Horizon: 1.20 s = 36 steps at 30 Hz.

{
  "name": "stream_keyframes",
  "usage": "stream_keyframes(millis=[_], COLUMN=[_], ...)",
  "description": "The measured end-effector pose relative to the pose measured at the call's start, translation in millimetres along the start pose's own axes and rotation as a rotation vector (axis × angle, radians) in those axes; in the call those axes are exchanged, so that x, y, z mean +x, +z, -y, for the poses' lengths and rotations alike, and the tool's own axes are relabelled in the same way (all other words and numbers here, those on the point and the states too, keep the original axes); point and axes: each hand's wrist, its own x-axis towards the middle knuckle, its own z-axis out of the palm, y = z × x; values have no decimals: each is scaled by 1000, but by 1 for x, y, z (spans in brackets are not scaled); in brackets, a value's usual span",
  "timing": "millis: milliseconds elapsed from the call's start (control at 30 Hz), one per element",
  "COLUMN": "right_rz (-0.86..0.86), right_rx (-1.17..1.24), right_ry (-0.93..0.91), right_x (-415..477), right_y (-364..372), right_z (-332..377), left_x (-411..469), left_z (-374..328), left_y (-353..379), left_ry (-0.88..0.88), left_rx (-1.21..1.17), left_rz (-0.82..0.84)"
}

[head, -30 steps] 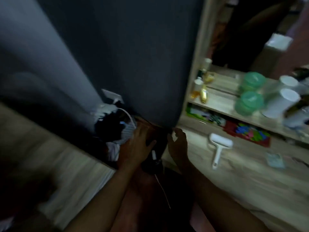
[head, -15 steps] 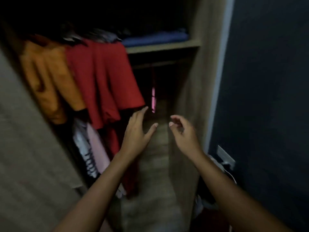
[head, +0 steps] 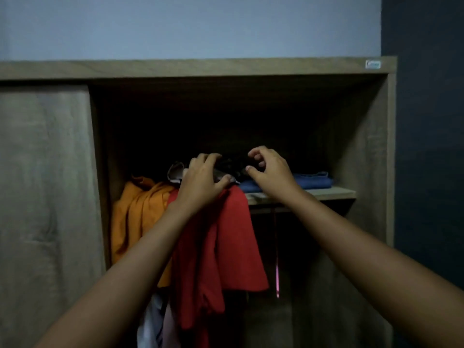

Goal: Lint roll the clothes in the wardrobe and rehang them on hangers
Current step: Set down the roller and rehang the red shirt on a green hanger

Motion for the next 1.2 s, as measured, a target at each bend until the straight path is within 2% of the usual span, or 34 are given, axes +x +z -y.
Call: stream_keyframes(millis=[167, 367, 533, 600, 700, 833, 933, 1033, 1200], right_rz=[279, 605, 783, 740, 663, 855, 672, 455, 188], right_rx=[-154, -119, -189, -177, -226, -220, -176, -5, 120], right_ry=[-4, 37, 25, 24, 1, -3, 9, -3, 59], right_x=[49, 77, 111, 128, 138, 123, 125, 127, 136], right_y=[25, 50, 64, 76, 90, 105, 110, 109, 71], right_z=[-22, -28, -21, -25, -34, -38, -41, -41, -49], left_x=[37, 55, 81, 88, 91, 95, 100, 116, 136], left_z=[16, 38, 62, 72, 82, 84, 68, 51, 6], left_y=[18, 21, 24, 27, 33, 39, 40, 45, 44], left_ry=[-42, -181, -339, -361, -423, -385, -398, -355, -287], left_rx=[87, 169, 199, 246, 294, 321, 218, 132, 36], left_rz=[205, 390, 708, 742, 675, 685, 633, 360, 287])
